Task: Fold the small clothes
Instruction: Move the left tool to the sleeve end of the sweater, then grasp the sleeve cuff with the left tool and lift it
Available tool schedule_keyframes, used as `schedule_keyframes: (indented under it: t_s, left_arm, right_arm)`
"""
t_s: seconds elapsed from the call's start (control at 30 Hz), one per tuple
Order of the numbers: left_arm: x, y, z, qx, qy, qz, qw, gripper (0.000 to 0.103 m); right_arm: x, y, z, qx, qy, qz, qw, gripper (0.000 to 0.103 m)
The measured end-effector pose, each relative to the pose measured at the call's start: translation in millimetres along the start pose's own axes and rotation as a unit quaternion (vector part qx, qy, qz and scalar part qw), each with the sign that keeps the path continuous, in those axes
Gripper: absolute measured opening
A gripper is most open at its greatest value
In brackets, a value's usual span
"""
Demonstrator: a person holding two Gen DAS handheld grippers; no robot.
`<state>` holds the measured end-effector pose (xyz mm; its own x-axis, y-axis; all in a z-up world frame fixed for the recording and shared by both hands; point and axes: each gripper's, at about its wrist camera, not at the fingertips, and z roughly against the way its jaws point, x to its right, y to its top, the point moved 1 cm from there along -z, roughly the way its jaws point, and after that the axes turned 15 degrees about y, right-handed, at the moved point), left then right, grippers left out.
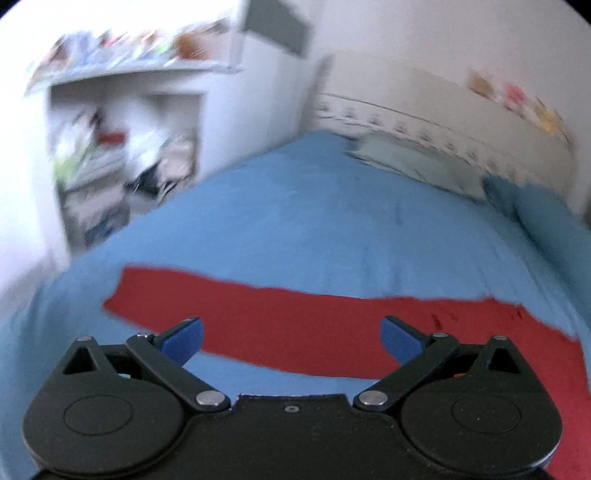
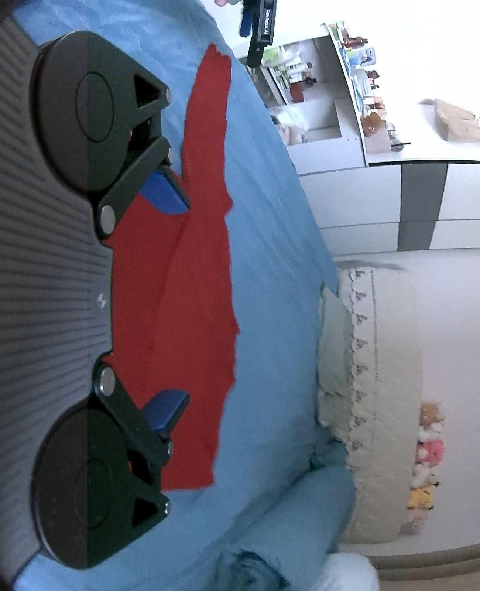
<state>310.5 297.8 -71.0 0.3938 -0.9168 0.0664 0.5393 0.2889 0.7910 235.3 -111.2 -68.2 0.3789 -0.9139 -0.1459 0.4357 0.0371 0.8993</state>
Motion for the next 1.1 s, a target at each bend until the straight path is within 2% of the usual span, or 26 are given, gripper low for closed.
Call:
schedule_keyframes:
  t_s: [0.07,0.13,0.3,0.4,0.53,0.6,0.63,0.67,0.73,0.8,0.93,1.1]
  left_arm:
    - [-35,-4,-24,-0.040,-0.022,0.059,0.9972,0.093]
    - [-60,-9,-40,-0.053,-0.034,0.100,0.9929,0.092]
    - [-90,-13,-85,-0.065,-0.010,0.148,0.9867,0.089]
    - [-99,-11,-121,-0.094,0.006,0.169,0.9812,0.076]
    - [-101,-9,-138,-0.065,0.010,0.176,0.9822,0.072]
    - [-98,-3,-145,-0.058,0.030,0.170,0.9833,0.060]
    - [-97,-1,-147,-0.057,0.038,0.168,0.9833,0.048]
    - [-97,0,-152,-0.057,0.049,0.166,0.9832,0.028]
    - [-97,2,-155,-0.061,0.064,0.165,0.9824,0.007]
    - [-99,2,-159,-0.058,0.059,0.174,0.9813,0.006]
    - [-88,12,-147,-0.036,0.061,0.155,0.9853,0.005]
    - [-40,48,-101,0.024,0.019,0.110,0.9934,0.005]
  right_arm:
    - [-14,-8,-8,-0.008,0.002,-0.015,1.000,0.103]
    - [-27,-17,-17,-0.018,0.002,-0.021,1.000,0.103]
    - [-43,-38,-38,-0.040,0.003,-0.031,0.999,0.103]
    - [-43,-44,-54,-0.059,-0.011,-0.031,0.998,0.103]
    - [-35,-48,-66,-0.065,-0.028,-0.031,0.997,0.103]
    - [-34,-48,-74,-0.066,-0.033,-0.031,0.997,0.103]
    - [-32,-48,-77,-0.067,-0.034,-0.033,0.997,0.103]
    - [-31,-48,-81,-0.067,-0.034,-0.035,0.997,0.103]
    - [-29,-49,-87,-0.068,-0.032,-0.039,0.996,0.103]
    - [-29,-50,-91,-0.068,-0.030,-0.041,0.996,0.103]
    - [-29,-50,-94,-0.067,-0.025,-0.043,0.996,0.103]
    - [-20,-45,-83,-0.048,-0.022,-0.051,0.997,0.103]
